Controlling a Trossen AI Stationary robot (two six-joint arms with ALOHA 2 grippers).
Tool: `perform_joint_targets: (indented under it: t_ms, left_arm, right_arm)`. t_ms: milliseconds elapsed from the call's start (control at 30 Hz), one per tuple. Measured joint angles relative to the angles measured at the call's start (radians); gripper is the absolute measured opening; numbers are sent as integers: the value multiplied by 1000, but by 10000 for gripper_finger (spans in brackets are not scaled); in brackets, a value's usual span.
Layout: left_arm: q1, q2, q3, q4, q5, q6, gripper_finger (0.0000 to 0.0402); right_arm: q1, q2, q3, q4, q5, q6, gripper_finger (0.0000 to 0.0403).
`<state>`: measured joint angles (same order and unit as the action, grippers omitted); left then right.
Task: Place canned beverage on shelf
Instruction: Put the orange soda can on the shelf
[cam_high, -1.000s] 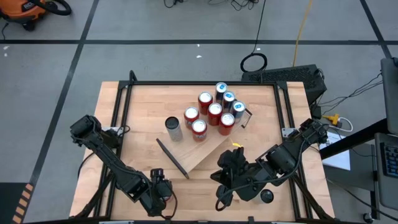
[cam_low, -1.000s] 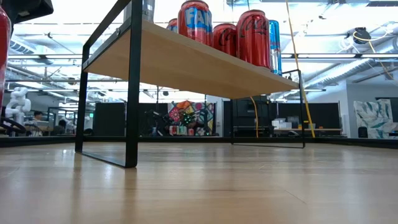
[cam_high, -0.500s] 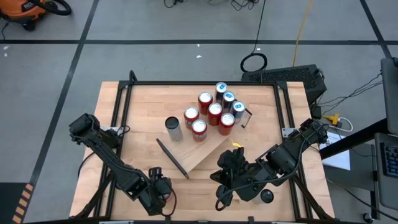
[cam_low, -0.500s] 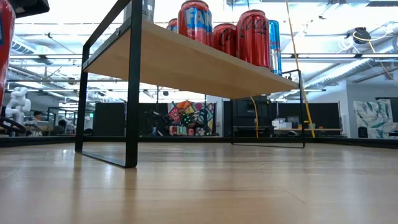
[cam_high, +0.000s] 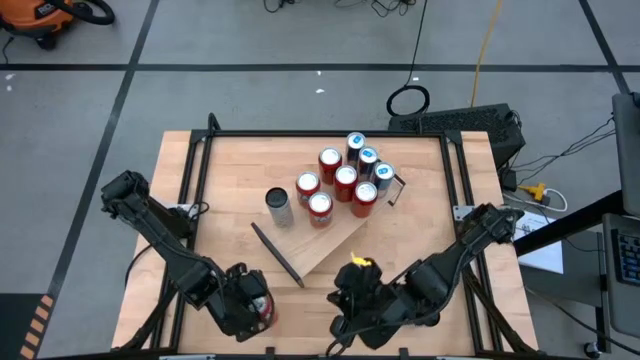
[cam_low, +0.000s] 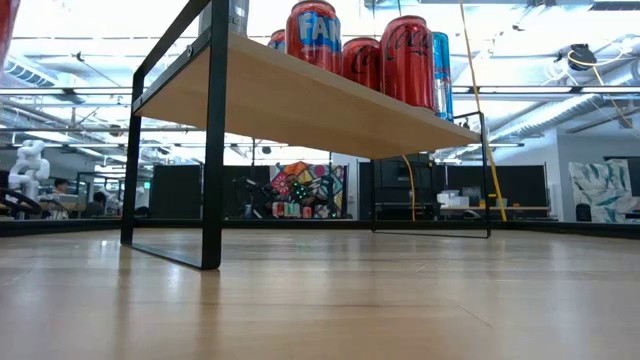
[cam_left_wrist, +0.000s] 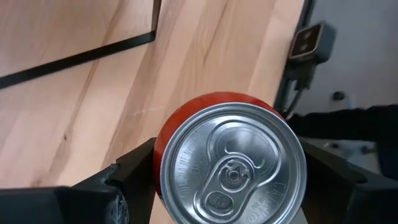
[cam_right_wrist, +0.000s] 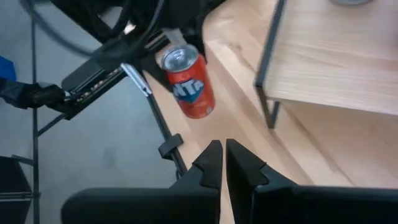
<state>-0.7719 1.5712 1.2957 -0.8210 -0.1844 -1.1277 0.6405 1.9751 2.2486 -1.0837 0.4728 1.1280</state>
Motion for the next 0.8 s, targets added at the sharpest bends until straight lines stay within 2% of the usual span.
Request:
perform_joint_targets:
  t_ms: [167, 533, 800]
  left_arm:
    - [0, -62, 0, 3, -2, -52, 290]
    - [0, -187, 0, 16, -24, -228, 290]
    - [1, -233, 0, 154, -76, -252, 290]
  right_arm:
    - [9, 21, 0, 57, 2, -28, 15]
    - [10, 21, 0, 115, 29, -100, 74]
    - [-3, 21, 0, 208, 60, -176, 129]
